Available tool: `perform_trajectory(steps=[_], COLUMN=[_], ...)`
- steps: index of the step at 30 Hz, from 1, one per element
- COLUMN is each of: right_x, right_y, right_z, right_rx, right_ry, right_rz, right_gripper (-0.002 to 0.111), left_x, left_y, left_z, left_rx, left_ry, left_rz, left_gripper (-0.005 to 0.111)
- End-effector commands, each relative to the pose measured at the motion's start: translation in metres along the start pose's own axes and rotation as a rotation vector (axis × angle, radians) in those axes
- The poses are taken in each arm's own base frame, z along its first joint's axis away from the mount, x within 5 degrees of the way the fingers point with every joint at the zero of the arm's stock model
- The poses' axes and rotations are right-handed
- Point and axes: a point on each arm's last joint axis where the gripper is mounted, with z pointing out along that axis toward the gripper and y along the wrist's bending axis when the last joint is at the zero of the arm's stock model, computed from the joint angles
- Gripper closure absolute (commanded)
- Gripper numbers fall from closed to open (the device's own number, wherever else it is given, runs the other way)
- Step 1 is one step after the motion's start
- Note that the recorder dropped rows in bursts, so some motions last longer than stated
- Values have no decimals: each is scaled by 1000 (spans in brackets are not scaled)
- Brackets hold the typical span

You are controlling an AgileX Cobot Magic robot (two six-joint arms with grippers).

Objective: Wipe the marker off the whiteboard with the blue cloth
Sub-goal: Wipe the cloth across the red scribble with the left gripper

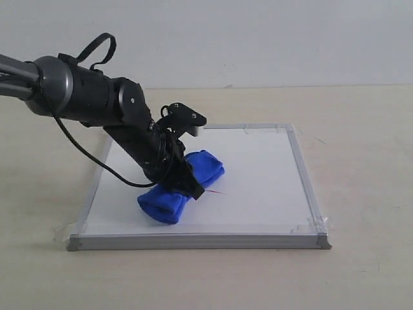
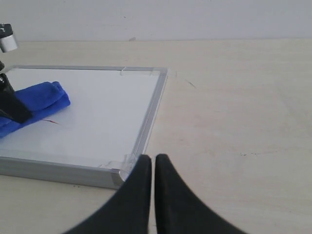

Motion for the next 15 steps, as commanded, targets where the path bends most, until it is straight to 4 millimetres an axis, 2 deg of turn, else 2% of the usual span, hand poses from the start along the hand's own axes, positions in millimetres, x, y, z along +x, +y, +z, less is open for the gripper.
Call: perform_trajectory(steps=[1, 3, 6, 9, 10, 12, 13, 14, 15], right_x=[-1, -1, -1, -1, -1, -1, -1, -1, -1], right_y=[0, 0, 0, 0, 0, 0, 0, 0, 0], right_z=[-1, -1, -1, -1, -1, -1, -1, -1, -1], right_rx=[4, 4, 4, 4, 4, 4, 4, 4, 4], right_ry=[-14, -14, -14, -14, -14, -14, -14, -14, -14], right_rz=[-7, -7, -7, -7, -7, -7, -7, -7, -7], right_gripper=[109, 109, 109, 109, 109, 109, 109, 109, 109], left_x=[30, 43, 63, 74, 74, 63, 52, 47, 40], left_y=[53, 80, 111, 122, 121, 103, 82, 71, 47], left_z=[6, -1, -11, -16, -16, -11, -4, 0, 11], left_rx=[-66, -91, -106, -84, -70, -17, 16, 27, 50], left_ry=[99, 107, 126, 160, 163, 148, 147, 153, 174], left_rz=[-171, -279, -408, -466, -480, -422, -359, -330, -261], left_gripper=[102, 102, 102, 102, 102, 102, 102, 102, 102])
